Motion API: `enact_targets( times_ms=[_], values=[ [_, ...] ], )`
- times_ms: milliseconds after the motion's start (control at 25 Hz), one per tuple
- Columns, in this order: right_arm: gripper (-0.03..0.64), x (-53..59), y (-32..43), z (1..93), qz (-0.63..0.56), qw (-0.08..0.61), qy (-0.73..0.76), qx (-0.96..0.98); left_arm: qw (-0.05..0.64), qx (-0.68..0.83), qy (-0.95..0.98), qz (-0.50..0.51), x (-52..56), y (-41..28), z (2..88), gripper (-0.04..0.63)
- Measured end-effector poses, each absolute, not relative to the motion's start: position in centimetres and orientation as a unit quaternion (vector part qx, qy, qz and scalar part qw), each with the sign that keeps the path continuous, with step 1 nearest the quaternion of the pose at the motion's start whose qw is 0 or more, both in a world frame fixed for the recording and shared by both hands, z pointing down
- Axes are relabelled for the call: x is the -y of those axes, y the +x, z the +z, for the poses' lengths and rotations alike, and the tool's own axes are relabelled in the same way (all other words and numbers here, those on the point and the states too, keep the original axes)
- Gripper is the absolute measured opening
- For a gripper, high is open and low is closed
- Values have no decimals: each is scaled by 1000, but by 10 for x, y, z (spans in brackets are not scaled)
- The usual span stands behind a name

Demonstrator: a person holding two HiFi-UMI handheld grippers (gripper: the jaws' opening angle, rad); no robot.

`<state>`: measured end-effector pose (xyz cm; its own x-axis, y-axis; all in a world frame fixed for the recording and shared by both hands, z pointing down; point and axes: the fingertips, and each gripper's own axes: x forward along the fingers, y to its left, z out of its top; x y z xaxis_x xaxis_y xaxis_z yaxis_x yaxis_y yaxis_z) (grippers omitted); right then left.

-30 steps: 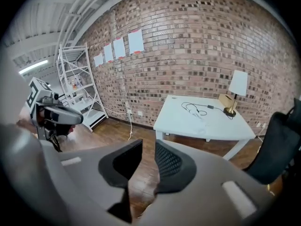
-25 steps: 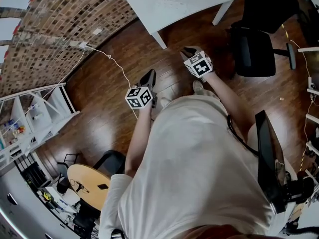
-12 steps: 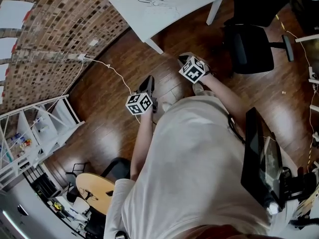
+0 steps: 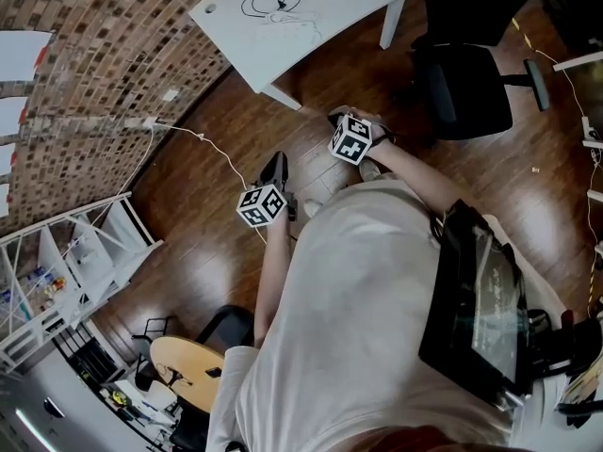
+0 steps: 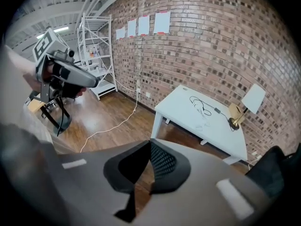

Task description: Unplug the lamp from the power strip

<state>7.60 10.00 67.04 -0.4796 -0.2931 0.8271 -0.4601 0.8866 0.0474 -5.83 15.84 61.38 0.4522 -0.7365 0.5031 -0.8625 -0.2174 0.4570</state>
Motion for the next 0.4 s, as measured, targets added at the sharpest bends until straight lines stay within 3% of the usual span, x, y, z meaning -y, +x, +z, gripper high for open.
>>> enact_targets(
  times_ms=[400],
  values=[
    [-8,-97,99,686,65,498,183,845,354,529,766,91,-152,-28,618,4]
  ],
)
